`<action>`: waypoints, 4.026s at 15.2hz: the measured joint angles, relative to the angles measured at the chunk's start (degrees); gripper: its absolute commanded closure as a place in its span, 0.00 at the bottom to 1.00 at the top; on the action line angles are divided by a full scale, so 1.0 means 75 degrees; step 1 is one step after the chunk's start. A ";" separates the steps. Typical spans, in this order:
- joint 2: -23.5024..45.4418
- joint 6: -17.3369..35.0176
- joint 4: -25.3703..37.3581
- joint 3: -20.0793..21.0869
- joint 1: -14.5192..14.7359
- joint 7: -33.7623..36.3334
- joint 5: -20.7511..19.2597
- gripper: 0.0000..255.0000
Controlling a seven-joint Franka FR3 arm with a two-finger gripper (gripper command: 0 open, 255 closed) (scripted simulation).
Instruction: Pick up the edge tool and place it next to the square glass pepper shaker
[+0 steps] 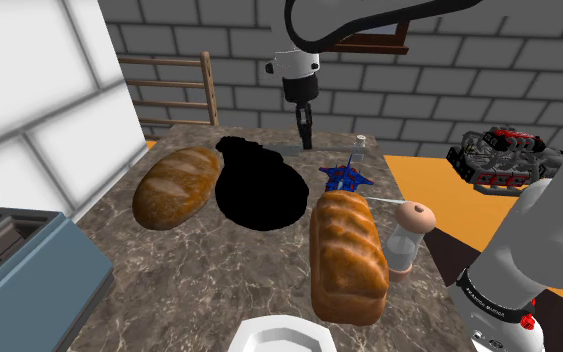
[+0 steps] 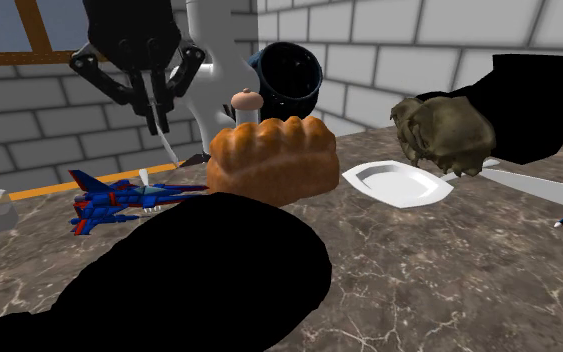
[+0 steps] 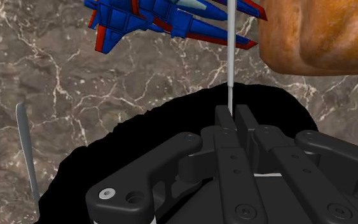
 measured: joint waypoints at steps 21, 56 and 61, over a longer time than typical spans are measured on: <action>-0.0289 0.0763 -0.0838 -0.1748 -0.1461 -0.3038 -0.0667 1.00; 0.0530 0.3277 -0.2540 -0.1772 -0.1484 -0.2759 -0.0786 0.00; 0.0339 0.2731 -0.2178 -0.1743 -0.1455 -0.2786 -0.0741 0.00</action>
